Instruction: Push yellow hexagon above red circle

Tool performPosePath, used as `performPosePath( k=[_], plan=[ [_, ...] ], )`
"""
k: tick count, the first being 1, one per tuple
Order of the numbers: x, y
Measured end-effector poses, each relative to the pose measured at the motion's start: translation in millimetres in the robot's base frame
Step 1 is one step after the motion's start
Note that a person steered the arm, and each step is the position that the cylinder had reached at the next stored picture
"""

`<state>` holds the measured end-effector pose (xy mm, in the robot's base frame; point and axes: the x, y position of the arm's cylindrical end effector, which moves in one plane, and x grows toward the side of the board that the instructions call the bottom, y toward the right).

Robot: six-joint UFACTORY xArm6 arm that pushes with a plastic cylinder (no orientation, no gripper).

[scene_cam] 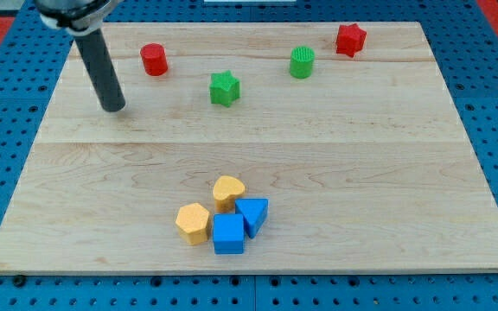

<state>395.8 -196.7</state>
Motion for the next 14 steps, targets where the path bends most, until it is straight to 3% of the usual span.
performPosePath(
  k=[2, 3, 4, 5, 6, 9, 11, 12, 14],
  plan=[
    [83, -28],
    [156, -7],
    [196, 56],
    [223, 82],
    [222, 135],
    [157, 95],
    [145, 175],
    [120, 171],
    [114, 93]
  ],
)
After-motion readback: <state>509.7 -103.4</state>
